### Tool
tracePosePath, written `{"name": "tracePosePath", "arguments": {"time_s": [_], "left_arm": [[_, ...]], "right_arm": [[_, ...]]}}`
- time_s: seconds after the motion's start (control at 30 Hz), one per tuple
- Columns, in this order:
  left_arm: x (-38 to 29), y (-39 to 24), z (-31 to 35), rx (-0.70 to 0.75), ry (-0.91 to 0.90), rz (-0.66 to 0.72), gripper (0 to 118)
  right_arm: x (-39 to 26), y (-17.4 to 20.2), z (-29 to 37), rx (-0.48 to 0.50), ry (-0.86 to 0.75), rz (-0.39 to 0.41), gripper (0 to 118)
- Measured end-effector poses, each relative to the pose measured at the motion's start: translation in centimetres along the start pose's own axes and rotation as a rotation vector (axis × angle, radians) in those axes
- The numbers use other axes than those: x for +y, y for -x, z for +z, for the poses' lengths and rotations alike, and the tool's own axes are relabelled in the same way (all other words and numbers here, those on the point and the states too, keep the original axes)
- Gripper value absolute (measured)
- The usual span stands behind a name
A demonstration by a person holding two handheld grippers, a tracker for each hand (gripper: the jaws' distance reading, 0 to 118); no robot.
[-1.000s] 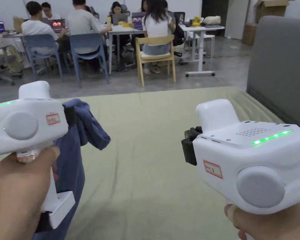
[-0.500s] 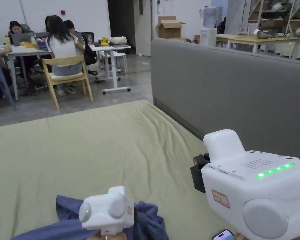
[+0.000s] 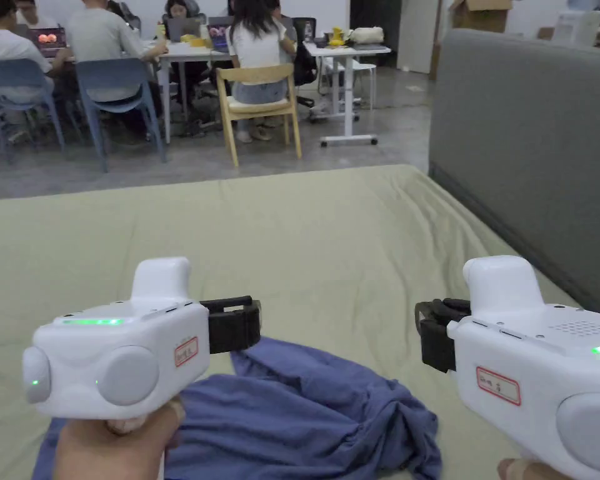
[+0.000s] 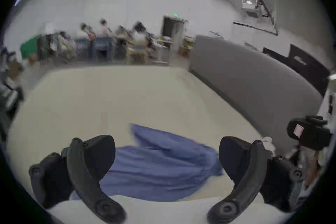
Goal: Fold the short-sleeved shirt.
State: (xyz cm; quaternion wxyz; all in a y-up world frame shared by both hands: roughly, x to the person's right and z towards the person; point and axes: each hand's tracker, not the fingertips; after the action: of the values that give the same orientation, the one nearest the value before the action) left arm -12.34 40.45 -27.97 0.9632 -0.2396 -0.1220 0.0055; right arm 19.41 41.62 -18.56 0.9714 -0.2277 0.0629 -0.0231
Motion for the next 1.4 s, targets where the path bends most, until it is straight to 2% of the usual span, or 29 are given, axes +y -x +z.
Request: {"name": "tracePosePath", "arguments": {"time_s": [0.03,0.07,0.1,0.13,0.2,0.23,0.27,0.33,0.37,0.47,0.53,0.67,0.83,0.87,0.9,0.93,0.97,1.1,1.2,1.23,1.27,1.3,1.33,1.37,1.4], "left_arm": [[-1.2,2.1,1.7,0.052,0.017,0.023,118],[-2.4,3.9,3.1,0.080,0.035,0.059,111],[-4.4,4.3,5.2,0.083,0.035,0.091,67],[-6.3,5.4,6.3,0.100,0.061,0.144,0],[-10.1,6.8,7.9,0.187,0.145,0.240,0],[-11.4,10.2,6.7,0.114,0.259,0.329,0],[-12.3,11.3,6.3,0.111,0.297,0.335,0],[-13.1,13.4,4.6,0.142,0.337,0.304,0],[-14.0,12.6,5.0,0.165,0.290,0.271,0],[-13.5,15.2,2.5,0.168,0.269,0.309,0],[-12.9,14.4,1.0,0.181,0.245,0.284,0],[-11.9,16.9,-6.1,0.235,0.285,0.190,0],[-11.9,22.4,-16.9,0.297,0.377,0.146,0],[-11.8,23.5,-19.2,0.337,0.410,0.162,21],[-11.9,24.3,-21.0,0.352,0.430,0.159,84],[-12.5,25.1,-23.4,0.361,0.454,0.152,118],[-13.1,25.0,-24.5,0.337,0.397,0.104,118],[-15.0,25.0,-28.9,0.320,0.542,0.139,118],[-14.4,24.7,-28.0,0.354,0.507,0.120,115],[-13.9,24.4,-27.1,0.332,0.493,0.132,85],[-12.9,23.3,-25.5,0.314,0.395,0.117,27],[-11.7,21.4,-23.1,0.471,0.364,-0.022,0],[-10.4,20.7,-21.4,0.322,0.304,0.011,0],[-9.5,20.3,-19.9,0.234,0.314,0.083,0],[-9.6,21.0,-19.9,0.207,0.312,0.138,0]], "right_arm": [[-0.5,0.4,-1.0,0.019,0.016,0.001,3],[-1.1,1.0,-2.0,0.037,0.044,0.006,3],[-1.8,1.6,-3.0,0.050,0.075,0.011,4],[-2.6,2.2,-4.0,0.061,0.106,0.011,4],[-4.2,3.3,-5.9,0.087,0.177,-0.015,4],[-4.9,3.7,-6.6,0.113,0.204,-0.033,4],[-5.3,4.2,-7.3,0.128,0.226,-0.047,4],[-5.7,5.0,-8.3,0.132,0.234,-0.043,4],[-5.6,5.5,-8.8,0.131,0.239,-0.025,5],[-5.1,6.4,-9.7,0.127,0.237,0.029,5],[-4.9,6.5,-10.4,0.122,0.231,0.039,5],[-5.1,6.5,-12.7,0.098,0.257,0.062,5],[-5.3,5.2,-14.5,0.047,0.259,0.037,5],[-5.4,4.8,-14.7,0.038,0.267,0.036,5],[-5.5,4.5,-14.9,0.029,0.274,0.037,5],[-5.7,4.0,-15.2,0.015,0.284,0.039,5],[-5.9,3.7,-15.4,-0.004,0.300,0.040,5],[-6.8,2.0,-16.3,-0.048,0.338,0.016,5],[-7.3,1.1,-16.5,-0.070,0.368,0.016,5],[-7.4,0.8,-16.6,-0.080,0.378,0.019,5],[-7.5,0.3,-16.7,-0.098,0.389,0.018,5],[-7.5,-0.2,-16.8,-0.126,0.396,0.013,5],[-7.4,-0.7,-16.8,-0.150,0.397,0.005,5],[-7.4,-1.4,-17.0,-0.170,0.398,-0.007,5],[-7.2,-2.0,-17.1,-0.177,0.403,-0.012,5]]}}
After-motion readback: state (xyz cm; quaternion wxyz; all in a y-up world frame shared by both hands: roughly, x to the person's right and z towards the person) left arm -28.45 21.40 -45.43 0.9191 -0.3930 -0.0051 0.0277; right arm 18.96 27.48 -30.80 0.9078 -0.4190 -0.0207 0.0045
